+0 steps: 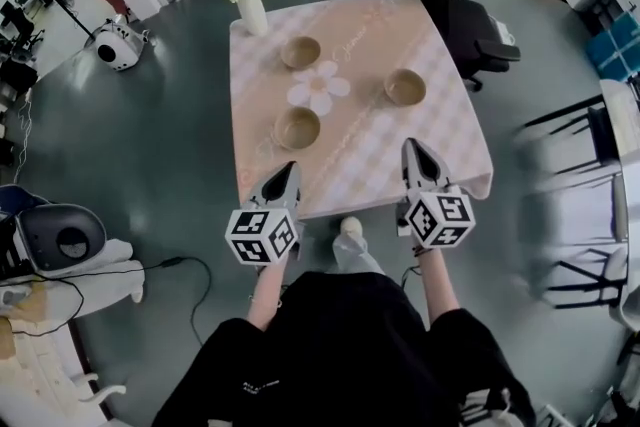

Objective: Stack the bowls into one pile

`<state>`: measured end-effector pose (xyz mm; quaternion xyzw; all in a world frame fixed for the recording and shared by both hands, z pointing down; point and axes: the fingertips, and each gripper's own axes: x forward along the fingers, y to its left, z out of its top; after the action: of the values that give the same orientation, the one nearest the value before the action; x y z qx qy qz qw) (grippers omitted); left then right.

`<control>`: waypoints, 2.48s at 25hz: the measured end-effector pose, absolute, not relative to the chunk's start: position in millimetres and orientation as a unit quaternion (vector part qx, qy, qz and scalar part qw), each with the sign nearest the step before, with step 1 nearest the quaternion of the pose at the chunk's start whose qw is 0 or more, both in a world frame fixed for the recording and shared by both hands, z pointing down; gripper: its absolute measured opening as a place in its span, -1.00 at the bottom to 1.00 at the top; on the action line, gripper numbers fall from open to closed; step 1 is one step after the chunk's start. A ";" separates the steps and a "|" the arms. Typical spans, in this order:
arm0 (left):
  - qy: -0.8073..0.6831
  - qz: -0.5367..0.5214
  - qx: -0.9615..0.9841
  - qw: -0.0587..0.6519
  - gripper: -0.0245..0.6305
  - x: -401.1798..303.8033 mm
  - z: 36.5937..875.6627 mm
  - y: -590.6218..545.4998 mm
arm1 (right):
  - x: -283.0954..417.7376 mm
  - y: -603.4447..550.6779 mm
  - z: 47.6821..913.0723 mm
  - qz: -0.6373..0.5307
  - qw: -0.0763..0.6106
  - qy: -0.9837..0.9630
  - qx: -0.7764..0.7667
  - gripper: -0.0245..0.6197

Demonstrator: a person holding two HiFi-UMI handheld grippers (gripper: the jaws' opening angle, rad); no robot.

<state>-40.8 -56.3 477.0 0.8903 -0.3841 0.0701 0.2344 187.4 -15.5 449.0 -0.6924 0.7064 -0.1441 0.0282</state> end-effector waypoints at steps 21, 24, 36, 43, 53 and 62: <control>-0.341 0.106 0.890 0.283 -0.93 92.4 517.5 -136.2 | 257.7 -131.0 495.4 -0.166 -0.035 0.766 -0.620 -0.95; -0.335 0.111 0.890 0.290 -0.93 106.0 524.1 -143.2 | 273.9 -139.5 504.2 -0.175 -0.045 0.758 -0.627 -0.95; -0.308 0.141 0.890 0.304 -0.93 148.4 541.2 -164.7 | 331.8 -170.7 540.0 -0.210 -0.068 0.698 -0.681 -0.93; -0.295 0.149 0.887 0.321 -0.93 160.3 551.7 -173.1 | 348.7 -182.3 560.7 -0.228 -0.083 0.666 -0.706 -0.70; -0.282 0.159 0.884 0.337 -0.93 166.0 564.3 -177.0 | 362.7 -192.8 597.4 -0.287 -0.078 0.617 -0.728 -0.47; -0.270 0.164 0.884 0.345 -0.93 170.6 568.3 -175.9 | 365.2 -201.0 612.8 -0.337 -0.083 0.595 -0.725 -0.49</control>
<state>170.6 -175.9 568.3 0.8838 -0.2699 0.1637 0.3453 365.2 -201.0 612.8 -0.7251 0.5949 -0.3371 -0.0825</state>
